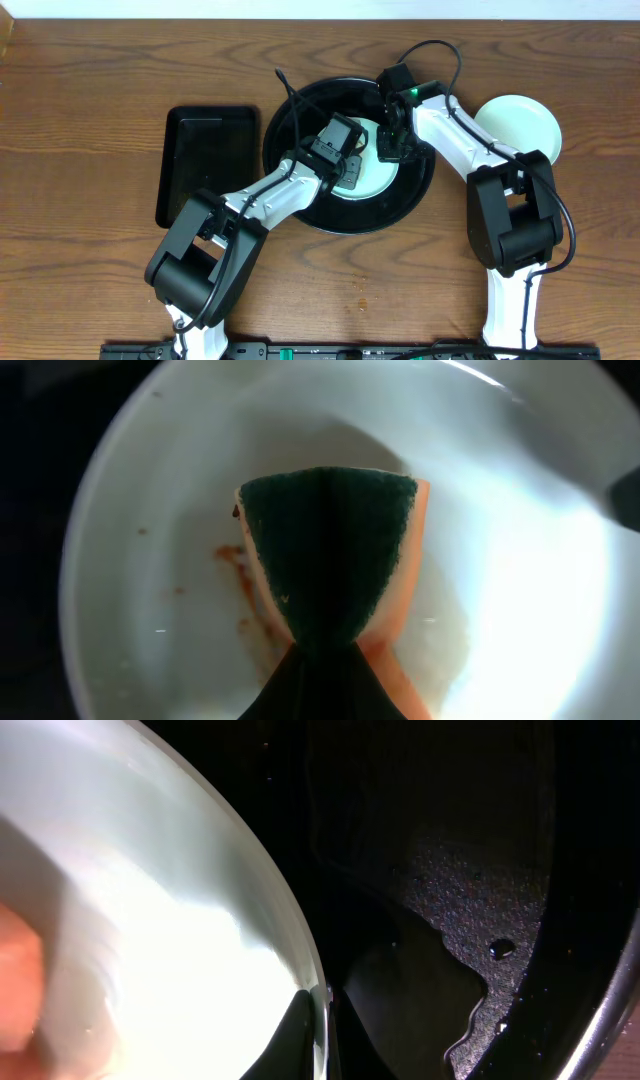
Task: Clean dirty plates on tray and stack at the side
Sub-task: 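Scrub the remaining green plate with the sponge in the left gripper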
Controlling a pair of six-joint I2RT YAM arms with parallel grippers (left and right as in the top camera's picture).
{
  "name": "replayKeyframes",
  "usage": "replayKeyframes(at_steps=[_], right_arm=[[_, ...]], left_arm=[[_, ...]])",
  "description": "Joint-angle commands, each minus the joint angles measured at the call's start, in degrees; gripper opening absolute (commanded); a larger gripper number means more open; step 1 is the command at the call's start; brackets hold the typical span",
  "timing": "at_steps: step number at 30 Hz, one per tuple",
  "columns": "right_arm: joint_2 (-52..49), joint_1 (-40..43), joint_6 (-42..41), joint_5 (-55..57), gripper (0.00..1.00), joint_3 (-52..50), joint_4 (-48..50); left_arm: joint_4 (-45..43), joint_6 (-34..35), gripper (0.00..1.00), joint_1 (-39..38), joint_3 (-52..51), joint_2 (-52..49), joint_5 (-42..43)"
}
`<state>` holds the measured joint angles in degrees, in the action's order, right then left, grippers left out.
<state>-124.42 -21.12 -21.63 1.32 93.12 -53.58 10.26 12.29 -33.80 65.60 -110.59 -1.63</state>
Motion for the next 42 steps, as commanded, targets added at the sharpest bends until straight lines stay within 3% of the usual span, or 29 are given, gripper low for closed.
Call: replayKeyframes(at_steps=[1, 24, 42], right_arm=[[0.0, 0.09, 1.11, 2.29, 0.01, -1.53, 0.42], [0.0, 0.04, 1.11, 2.27, 0.01, -1.53, 0.46], [0.0, 0.04, 1.11, 2.27, 0.01, -1.53, 0.44]], left_arm=[[2.08, -2.45, 0.08, 1.01, -1.16, -1.99, -10.23], [-7.08, -5.2, 0.09, 4.17, -1.16, -7.37, -11.91], [-25.2, -5.11, 0.08, 5.51, -1.16, -9.86, -9.73]])
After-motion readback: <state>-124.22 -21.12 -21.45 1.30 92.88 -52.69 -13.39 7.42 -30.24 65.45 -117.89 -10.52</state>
